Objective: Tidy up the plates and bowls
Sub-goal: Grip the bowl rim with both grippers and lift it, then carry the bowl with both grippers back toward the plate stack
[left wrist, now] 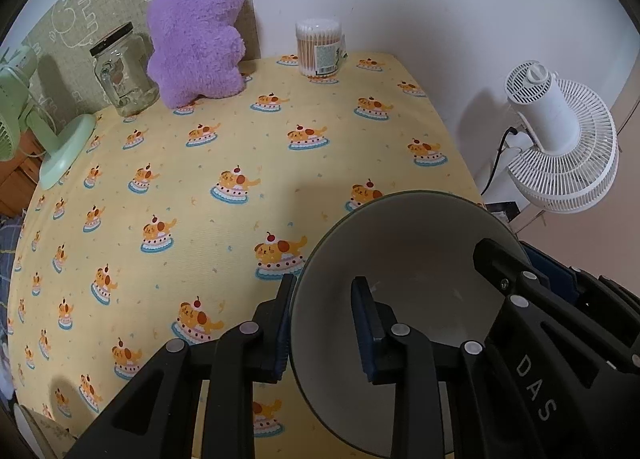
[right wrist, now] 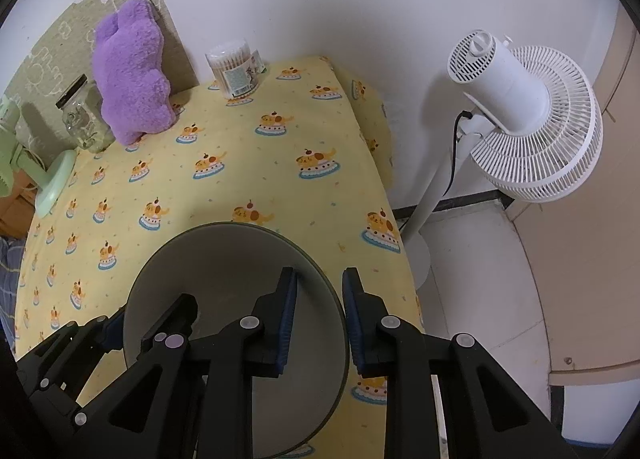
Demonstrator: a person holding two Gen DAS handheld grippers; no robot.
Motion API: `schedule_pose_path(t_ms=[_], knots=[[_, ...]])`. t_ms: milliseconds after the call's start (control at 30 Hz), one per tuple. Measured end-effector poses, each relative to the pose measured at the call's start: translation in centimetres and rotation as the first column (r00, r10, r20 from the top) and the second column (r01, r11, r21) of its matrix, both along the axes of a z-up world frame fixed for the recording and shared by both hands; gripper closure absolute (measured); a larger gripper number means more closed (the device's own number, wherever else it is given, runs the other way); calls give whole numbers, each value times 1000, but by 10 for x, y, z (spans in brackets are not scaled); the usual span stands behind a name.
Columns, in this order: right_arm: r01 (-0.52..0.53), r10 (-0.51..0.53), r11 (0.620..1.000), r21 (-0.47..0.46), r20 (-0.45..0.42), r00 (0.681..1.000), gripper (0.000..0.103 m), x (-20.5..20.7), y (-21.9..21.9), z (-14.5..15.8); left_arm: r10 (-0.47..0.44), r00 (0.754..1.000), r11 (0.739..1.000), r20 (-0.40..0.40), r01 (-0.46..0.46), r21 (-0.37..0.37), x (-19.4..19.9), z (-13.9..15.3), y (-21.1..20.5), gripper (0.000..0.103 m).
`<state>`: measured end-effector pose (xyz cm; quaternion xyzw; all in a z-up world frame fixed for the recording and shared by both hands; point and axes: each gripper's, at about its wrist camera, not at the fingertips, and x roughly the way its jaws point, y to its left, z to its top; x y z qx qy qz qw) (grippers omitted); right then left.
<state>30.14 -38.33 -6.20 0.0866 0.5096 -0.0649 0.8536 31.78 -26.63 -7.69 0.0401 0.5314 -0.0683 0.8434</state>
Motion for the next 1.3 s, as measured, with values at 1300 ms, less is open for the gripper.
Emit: schedule_pose_path(t_ms=[1300], knots=[[13, -11, 1000, -20, 70, 997, 76, -80, 63, 70, -16, 996, 999, 83, 19, -36, -76, 69, 71, 77]])
